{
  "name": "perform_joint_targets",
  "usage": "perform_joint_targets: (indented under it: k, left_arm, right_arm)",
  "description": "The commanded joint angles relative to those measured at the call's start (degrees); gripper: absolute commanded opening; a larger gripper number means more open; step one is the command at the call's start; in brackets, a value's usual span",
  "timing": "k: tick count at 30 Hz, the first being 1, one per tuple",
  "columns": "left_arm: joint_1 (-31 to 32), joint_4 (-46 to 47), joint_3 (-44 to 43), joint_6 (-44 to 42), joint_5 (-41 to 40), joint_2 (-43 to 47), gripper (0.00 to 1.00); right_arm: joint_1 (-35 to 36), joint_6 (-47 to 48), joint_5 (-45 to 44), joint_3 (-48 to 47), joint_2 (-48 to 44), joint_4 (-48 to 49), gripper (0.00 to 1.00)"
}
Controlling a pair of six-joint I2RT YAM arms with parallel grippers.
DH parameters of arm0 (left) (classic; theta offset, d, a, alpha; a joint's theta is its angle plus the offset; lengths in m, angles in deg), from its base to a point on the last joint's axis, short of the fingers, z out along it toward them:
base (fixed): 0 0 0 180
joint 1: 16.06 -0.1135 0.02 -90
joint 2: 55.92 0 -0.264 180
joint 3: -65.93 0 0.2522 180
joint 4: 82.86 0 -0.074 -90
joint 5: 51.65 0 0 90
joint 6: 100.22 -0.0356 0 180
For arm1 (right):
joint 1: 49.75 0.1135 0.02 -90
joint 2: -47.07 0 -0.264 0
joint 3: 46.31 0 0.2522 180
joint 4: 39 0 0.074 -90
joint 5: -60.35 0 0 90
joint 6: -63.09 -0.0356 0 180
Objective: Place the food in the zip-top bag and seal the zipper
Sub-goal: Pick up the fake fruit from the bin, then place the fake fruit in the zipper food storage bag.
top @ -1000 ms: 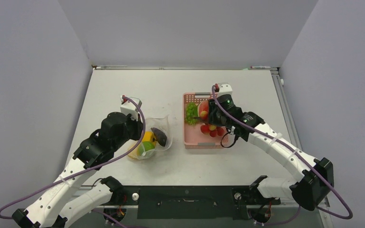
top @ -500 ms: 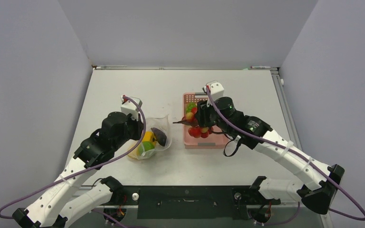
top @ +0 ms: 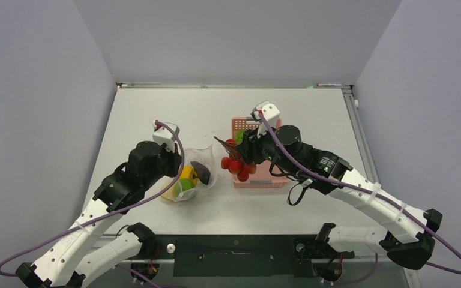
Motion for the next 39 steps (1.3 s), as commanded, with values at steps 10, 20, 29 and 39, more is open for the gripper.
perform_joint_targets:
  k: [10, 20, 29, 39]
  left_arm:
    - [-0.48, 2.50, 0.03, 0.09, -0.10, 0.33, 0.00]
    - [-0.47, 2.44, 0.01, 0.09, -0.01, 0.79, 0.00]
    - [-0.47, 2.52, 0.02, 0.09, 0.24, 1.09, 0.00]
    - [-0.45, 2.57, 0.10, 0.08, 0.44, 1.24, 0.00]
  right_arm:
    - [8.97, 1.14, -2.76, -6.56, 4.64, 6.45, 0.05]
    - [12.26, 2.13, -5.03, -9.31, 9.24, 7.57, 0.05]
    - [13.14, 2.31, -6.05, -11.24, 12.45, 8.03, 0.05]
    - [13.26, 2.88, -10.14, -12.45, 16.68, 4.10, 0.05]
